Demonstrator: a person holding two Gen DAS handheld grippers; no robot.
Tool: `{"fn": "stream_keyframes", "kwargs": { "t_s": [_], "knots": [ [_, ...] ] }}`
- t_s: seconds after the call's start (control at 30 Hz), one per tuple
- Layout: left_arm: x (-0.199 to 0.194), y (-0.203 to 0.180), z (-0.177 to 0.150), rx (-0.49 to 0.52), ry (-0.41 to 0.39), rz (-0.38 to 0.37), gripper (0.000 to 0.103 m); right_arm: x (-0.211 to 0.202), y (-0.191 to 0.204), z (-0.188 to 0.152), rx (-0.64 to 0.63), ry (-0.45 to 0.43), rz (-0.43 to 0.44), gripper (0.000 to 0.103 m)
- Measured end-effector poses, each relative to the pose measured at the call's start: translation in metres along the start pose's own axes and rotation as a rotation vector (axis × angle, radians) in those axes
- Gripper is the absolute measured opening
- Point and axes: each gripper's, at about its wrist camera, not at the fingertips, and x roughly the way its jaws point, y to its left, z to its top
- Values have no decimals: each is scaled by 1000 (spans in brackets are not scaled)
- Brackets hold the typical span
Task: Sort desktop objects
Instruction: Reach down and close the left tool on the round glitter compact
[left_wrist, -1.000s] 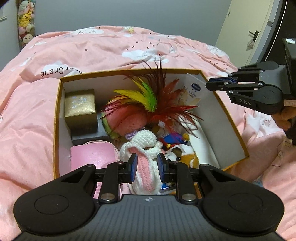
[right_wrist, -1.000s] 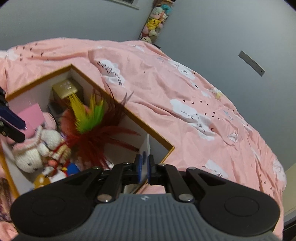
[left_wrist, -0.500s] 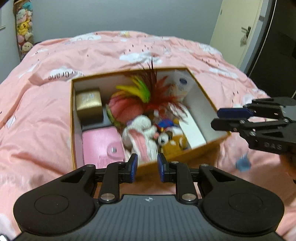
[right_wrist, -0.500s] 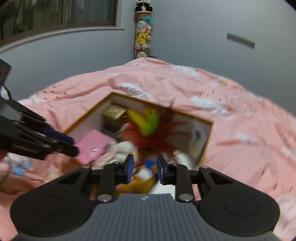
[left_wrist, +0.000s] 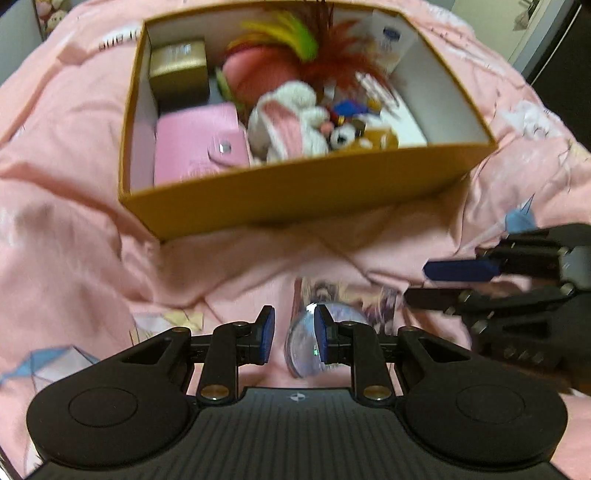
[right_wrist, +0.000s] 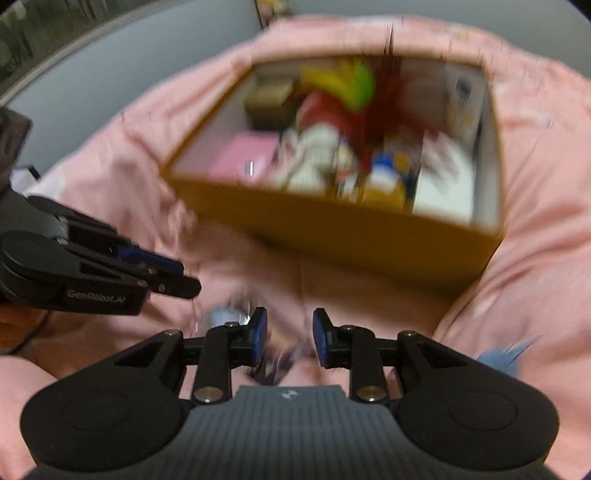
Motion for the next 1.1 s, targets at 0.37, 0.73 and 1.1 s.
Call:
{"fn": "stream_keyframes", "kwargs": {
  "t_s": [0.37,0.73,1.1],
  "knots": [
    [19,-9,-25,34,146,37,25,19,13,-26,13,107,-3,44],
    [16,3,-22,-31,139,-29,43,23,1,-24,79,130,45,46],
    [45,17,-8,-122,178,-130,62,36,-13,-13,137,143,49,41]
  ]
}}
